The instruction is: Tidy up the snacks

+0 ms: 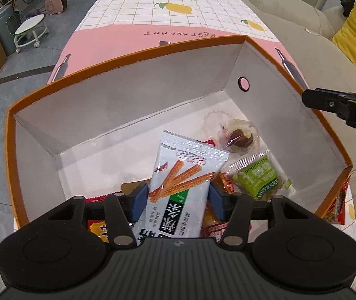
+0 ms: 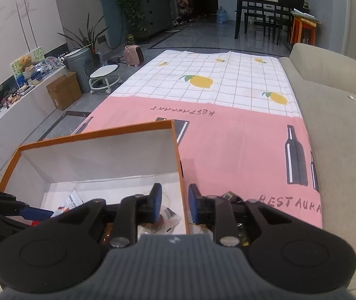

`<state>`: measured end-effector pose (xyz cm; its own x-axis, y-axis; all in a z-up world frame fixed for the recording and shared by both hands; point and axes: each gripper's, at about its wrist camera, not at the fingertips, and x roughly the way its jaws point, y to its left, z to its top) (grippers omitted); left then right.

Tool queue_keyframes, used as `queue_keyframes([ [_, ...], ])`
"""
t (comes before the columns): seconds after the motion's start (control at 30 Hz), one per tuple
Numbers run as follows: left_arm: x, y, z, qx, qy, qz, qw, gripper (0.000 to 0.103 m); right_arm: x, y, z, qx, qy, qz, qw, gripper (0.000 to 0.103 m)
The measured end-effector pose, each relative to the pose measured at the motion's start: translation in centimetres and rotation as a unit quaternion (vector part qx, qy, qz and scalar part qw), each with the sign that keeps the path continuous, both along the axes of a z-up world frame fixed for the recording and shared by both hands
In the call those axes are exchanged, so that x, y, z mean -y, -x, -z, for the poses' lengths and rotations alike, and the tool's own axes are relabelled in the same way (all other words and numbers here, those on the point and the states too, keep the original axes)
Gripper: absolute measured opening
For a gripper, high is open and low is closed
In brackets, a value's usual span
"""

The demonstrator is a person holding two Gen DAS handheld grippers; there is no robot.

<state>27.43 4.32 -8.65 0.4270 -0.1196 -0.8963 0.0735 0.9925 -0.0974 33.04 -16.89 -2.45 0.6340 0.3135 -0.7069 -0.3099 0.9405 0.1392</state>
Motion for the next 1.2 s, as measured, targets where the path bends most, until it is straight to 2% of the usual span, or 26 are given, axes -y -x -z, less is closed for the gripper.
queue_keyframes([
  [0.17,-0.2,0.3,-0.4,0.005,0.0,0.002,1.0,0.073,0.0,0.2,0.1,-0.003,0.001,0.002,1.0,0.021],
  [0.47,-0.3,1.7,-2.2,0.025,-0.003,-0.001,0.9997,0.073,0.2,1.0,-0.4,0.001,0.001,0.004,1.0,0.022],
  [0.77,0.7,5.2,-6.4,0.105,-0.007,-0.001,0.9945,0.073,0.4,4.0,-1.8,0.013,-0.007,0.011,1.0,0.029],
  [1.07,2.7,9.8,-9.4,0.184,-0.007,0.005,0.983,0.073,0.8,8.9,-3.5,0.029,-0.039,0.008,0.999,0.035],
  [1.2,3.3,11.4,-9.9,0.206,-0.01,0.005,0.9785,0.073,0.9,11.2,-3.9,0.035,-0.045,0.008,0.998,0.038],
])
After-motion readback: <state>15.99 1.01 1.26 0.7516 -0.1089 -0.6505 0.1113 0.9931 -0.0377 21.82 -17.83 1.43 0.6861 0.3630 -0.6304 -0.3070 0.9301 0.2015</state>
